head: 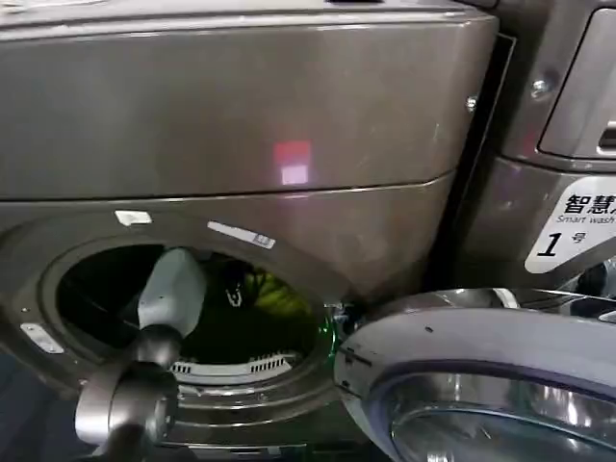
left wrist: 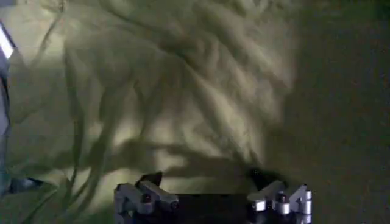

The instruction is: Grasp the clothes from the dryer.

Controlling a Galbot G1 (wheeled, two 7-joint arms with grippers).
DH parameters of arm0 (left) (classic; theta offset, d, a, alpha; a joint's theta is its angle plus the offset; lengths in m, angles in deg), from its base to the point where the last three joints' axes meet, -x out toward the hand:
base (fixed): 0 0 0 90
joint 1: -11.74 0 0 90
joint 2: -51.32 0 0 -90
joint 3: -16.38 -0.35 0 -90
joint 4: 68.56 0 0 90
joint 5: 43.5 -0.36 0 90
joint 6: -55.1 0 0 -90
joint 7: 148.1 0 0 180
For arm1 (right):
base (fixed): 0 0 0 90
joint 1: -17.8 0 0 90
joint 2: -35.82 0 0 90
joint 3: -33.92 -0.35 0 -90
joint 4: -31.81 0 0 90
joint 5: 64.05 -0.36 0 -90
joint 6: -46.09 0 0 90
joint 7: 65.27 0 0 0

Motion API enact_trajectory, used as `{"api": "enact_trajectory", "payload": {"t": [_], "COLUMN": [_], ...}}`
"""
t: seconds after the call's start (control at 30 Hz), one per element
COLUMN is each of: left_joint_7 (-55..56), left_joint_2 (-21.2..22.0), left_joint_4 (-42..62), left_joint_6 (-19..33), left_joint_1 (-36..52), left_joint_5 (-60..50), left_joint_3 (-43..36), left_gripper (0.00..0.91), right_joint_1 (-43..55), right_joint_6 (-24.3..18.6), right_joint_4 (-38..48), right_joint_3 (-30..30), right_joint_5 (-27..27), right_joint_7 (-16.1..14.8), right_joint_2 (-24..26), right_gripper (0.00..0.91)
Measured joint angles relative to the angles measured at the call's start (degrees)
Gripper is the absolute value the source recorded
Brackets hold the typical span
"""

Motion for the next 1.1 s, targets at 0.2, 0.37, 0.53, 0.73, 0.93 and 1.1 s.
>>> {"api": "enact_trajectory", "payload": {"t": [0.2,0.37,0.53,0.73,0.93,1.1], "left_joint_7": [-0.4,-0.3,-0.1,-0.1,0.5,5.3], "left_joint_2": [-0.4,-0.5,-0.6,-0.6,-0.5,0.4], "left_joint_4": [0.0,0.0,0.0,0.0,-0.8,-2.9], "left_joint_6": [0.2,0.5,0.5,0.6,-0.4,-3.9], "left_joint_1": [-0.6,-1.0,-1.2,-1.4,-1.5,-2.9], "left_joint_5": [1.3,1.8,2.1,2.9,4.8,10.7], "left_joint_3": [0.0,0.0,0.0,0.0,0.6,1.6], "left_gripper": [0.0,0.0,0.0,0.0,0.0,0.0], "right_joint_1": [0.0,0.0,0.0,0.2,0.2,0.2], "right_joint_6": [0.0,0.0,0.0,-0.1,0.1,0.9], "right_joint_4": [-0.2,-0.4,-0.4,-0.4,-0.9,-1.6], "right_joint_3": [0.1,0.2,0.4,0.7,1.2,1.6], "right_joint_5": [0.0,0.0,0.0,0.0,-0.2,-0.1], "right_joint_7": [0.0,0.0,0.0,0.0,0.0,0.8], "right_joint_2": [0.0,-0.1,-0.2,-0.2,-0.3,-0.3], "right_gripper": [0.907,0.907,0.907,0.907,0.907,0.907]}}
